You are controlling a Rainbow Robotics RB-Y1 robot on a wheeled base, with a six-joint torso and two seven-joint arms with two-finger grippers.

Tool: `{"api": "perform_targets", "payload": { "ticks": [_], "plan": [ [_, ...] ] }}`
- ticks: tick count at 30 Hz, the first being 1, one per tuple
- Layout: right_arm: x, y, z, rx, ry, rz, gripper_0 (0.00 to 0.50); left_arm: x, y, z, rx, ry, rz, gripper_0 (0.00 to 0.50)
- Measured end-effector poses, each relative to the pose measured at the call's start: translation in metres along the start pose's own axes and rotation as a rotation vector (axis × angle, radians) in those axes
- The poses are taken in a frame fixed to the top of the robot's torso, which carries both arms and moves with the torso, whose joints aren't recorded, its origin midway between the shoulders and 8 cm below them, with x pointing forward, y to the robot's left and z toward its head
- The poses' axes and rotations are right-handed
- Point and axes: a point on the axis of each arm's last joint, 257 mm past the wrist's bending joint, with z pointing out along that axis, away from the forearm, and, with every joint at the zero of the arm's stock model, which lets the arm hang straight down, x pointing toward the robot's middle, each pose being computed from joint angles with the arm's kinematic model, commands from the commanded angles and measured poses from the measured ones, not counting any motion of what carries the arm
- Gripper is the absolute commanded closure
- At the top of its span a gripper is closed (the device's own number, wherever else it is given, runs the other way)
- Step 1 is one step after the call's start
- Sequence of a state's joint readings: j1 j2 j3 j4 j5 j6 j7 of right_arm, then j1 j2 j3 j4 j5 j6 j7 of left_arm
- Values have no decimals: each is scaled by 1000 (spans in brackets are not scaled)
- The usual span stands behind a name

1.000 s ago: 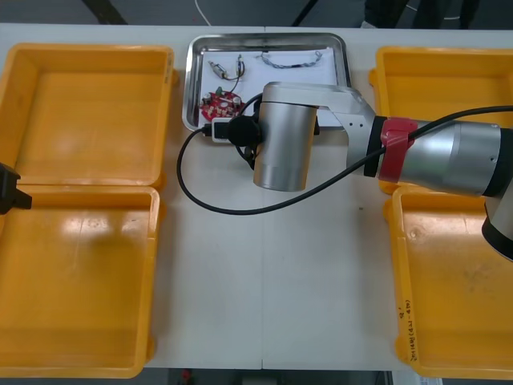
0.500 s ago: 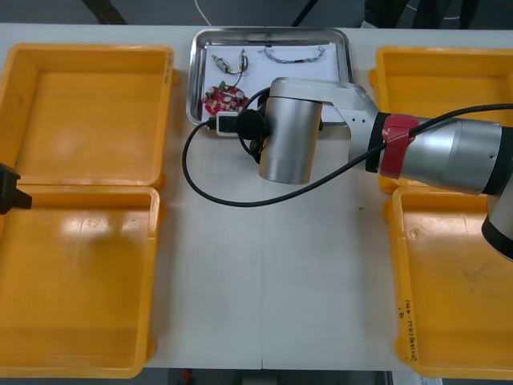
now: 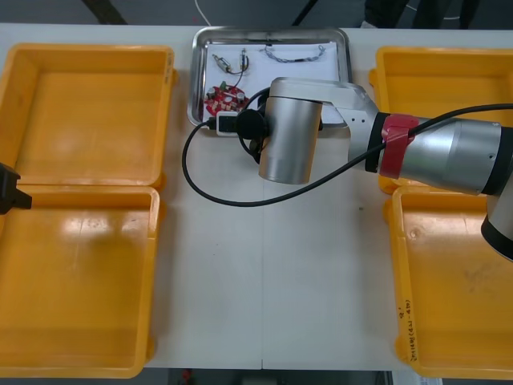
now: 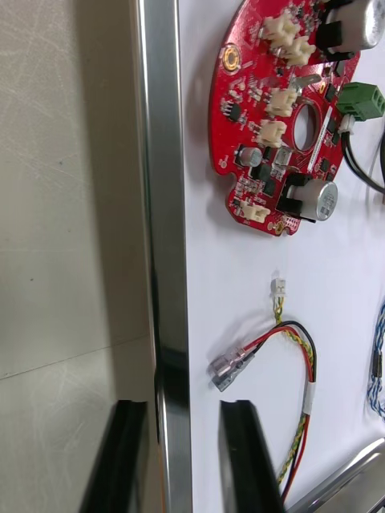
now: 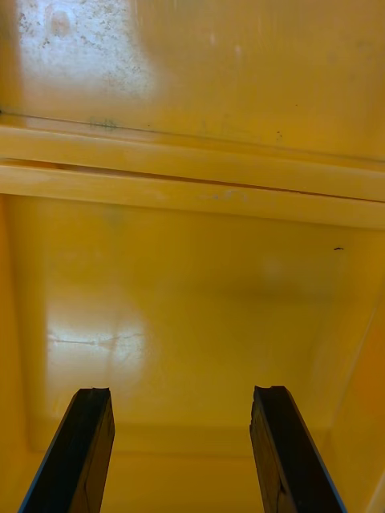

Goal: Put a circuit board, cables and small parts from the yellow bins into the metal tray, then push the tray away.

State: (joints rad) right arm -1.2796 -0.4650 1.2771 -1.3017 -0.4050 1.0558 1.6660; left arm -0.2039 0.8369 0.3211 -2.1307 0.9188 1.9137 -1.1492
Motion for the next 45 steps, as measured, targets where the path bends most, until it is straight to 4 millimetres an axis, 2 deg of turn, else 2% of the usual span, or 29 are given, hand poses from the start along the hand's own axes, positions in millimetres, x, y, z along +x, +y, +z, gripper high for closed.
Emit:
{"api": "perform_targets", "payload": {
  "ticks": [5,9,17,27,31,39,45],
  "plan": [
    [0,1,0,-4,-1,2,0,0,0,0,0,0,0,0],
    [-3,9,-2,-49,-3,22,0,0,0,0,0,0,0,0],
    [7,15,-19,-121,80,48,0,0,0,0,0,0,0,0],
    [-1,14,-73,-188,128,90,0,0,0,0,0,0,0,0],
    [6,13,-97,-246,155,165,0,0,0,0,0,0,0,0],
    [33,18,-145,-318,226,243,0,0,0,0,0,0,0,0],
    [23,13,-169,-324,112,419,0,0,0,0,0,0,0,0]
  ]
}}
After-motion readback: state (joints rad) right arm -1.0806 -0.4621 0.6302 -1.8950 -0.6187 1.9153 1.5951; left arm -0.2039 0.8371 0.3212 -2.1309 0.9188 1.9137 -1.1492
